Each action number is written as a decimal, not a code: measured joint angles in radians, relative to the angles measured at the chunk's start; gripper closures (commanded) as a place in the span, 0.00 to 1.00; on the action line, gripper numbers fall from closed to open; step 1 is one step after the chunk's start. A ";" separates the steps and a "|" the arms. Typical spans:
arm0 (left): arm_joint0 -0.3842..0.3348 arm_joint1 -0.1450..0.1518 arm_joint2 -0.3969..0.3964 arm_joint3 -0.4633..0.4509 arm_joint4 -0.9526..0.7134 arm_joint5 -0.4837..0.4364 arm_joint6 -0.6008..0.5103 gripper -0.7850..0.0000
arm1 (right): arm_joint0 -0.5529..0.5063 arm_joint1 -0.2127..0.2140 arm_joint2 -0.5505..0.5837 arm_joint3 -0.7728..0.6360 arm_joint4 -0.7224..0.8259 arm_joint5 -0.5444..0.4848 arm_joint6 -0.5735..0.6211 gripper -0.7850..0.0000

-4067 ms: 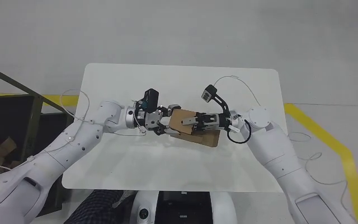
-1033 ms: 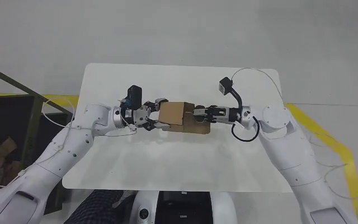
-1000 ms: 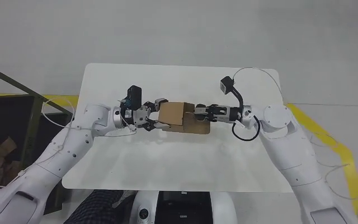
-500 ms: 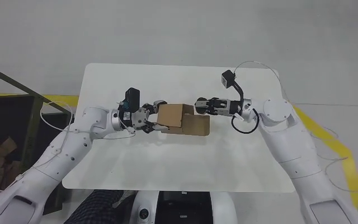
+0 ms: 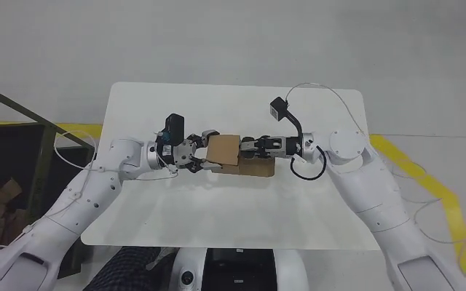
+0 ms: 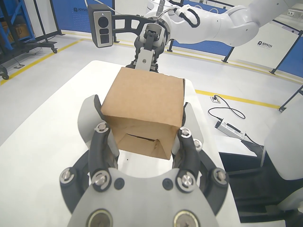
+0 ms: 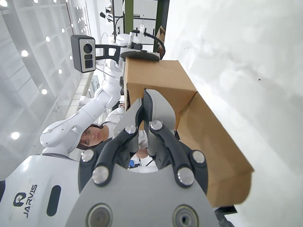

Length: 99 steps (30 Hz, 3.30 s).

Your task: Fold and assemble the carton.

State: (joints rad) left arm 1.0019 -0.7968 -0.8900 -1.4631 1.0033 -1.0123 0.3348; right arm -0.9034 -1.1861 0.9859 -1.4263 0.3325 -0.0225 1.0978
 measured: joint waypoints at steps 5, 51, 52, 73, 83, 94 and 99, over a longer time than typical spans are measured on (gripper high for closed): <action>-0.002 -0.002 0.001 0.003 0.003 0.000 0.004 0.42 | 0.007 -0.002 -0.003 0.011 0.001 -0.004 -0.004 1.00; 0.023 -0.008 -0.020 0.002 0.065 0.000 0.017 0.60 | -0.051 0.021 0.046 0.106 0.132 0.084 0.064 1.00; 0.020 -0.009 -0.016 0.002 0.067 0.000 0.012 0.60 | -0.047 0.020 0.040 0.105 0.129 0.086 0.066 1.00; 0.019 -0.013 -0.023 0.006 0.085 0.000 -0.005 0.56 | -0.066 0.034 0.075 0.054 0.115 0.097 0.063 0.99; 0.024 -0.016 -0.037 0.011 0.100 0.000 -0.018 0.56 | -0.084 0.043 0.078 -0.012 0.082 0.117 0.067 0.93; 0.027 -0.024 -0.046 0.015 0.104 0.000 -0.037 0.56 | -0.088 0.049 0.075 -0.048 0.061 0.137 0.070 0.84; 0.027 -0.027 -0.048 0.016 0.105 0.000 -0.044 0.56 | -0.085 0.049 0.063 -0.055 0.057 0.141 0.070 0.84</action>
State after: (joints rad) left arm 1.0289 -0.8241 -0.9377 -1.4466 1.1085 -1.0123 0.2910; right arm -0.9882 -1.1371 1.0484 -1.4815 0.3893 0.1189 1.1682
